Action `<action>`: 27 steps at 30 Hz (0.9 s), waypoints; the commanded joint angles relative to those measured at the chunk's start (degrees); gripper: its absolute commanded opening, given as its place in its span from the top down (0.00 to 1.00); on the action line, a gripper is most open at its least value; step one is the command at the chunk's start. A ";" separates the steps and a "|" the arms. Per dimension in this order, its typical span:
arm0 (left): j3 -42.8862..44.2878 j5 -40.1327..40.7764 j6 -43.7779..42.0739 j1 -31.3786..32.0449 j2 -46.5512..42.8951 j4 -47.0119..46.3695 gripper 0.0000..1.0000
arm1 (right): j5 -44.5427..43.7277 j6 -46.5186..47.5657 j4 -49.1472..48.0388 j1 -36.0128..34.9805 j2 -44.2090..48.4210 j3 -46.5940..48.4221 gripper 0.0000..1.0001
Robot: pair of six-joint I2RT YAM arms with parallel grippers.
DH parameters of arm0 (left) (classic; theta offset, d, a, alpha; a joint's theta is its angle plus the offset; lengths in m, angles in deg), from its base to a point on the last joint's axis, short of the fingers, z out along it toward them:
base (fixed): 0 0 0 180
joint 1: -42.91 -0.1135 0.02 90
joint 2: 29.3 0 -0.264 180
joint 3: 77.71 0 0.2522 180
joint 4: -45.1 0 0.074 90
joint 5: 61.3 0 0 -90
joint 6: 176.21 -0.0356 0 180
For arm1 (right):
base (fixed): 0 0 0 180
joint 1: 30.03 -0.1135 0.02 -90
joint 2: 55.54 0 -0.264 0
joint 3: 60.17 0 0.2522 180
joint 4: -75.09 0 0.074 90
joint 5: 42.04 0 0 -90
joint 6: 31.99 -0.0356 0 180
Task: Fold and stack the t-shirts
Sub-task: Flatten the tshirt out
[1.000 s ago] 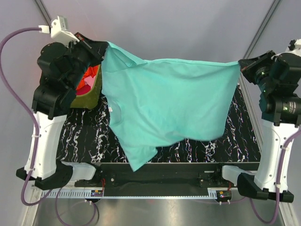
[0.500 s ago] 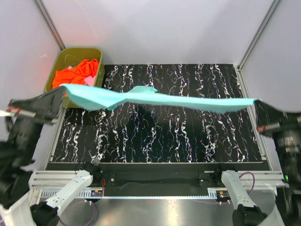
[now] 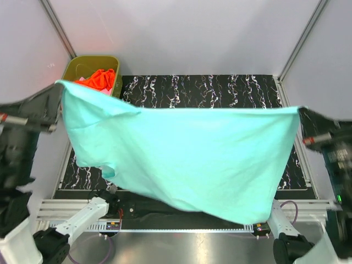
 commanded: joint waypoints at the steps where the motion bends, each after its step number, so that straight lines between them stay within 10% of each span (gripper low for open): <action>1: -1.48 7.81 -7.32 -0.22 9.92 -3.15 1.00 | -1.27 1.25 -7.77 0.19 -6.10 -8.91 1.00; 14: -34.62 2.04 -11.98 -5.40 29.62 -32.16 1.00 | -0.66 2.57 -55.63 0.19 -19.50 -63.67 1.00; 27: -23.22 -9.57 -5.66 -11.12 65.82 -38.85 1.00 | 8.13 6.43 -70.10 0.37 -63.03 -46.75 1.00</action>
